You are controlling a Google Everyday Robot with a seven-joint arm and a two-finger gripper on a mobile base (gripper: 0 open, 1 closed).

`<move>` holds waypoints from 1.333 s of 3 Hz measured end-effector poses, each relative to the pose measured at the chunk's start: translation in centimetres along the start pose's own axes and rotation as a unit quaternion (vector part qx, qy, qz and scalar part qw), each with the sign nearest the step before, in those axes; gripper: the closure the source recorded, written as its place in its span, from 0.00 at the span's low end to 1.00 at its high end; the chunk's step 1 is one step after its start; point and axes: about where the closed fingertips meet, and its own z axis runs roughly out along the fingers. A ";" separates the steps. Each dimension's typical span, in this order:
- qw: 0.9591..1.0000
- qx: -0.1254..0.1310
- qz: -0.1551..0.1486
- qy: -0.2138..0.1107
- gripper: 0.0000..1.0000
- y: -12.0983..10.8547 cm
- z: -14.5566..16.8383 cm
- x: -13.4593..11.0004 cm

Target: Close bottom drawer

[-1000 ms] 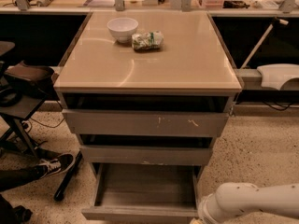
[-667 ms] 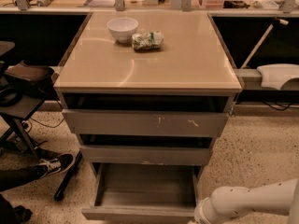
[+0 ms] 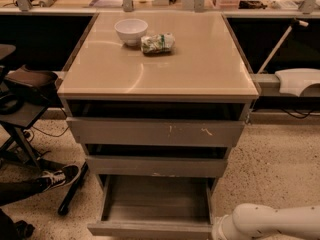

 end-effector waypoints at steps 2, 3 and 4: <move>0.993 -0.020 0.075 -0.091 0.00 -6.5 6.3 9.6; 0.993 -0.019 0.075 -0.091 0.00 -6.5 6.3 9.6; 0.993 -0.054 0.054 -0.094 0.00 -6.1 8.0 10.4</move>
Offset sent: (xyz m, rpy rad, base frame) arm -0.0450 -0.1448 -0.1698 0.2244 0.0221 -0.2926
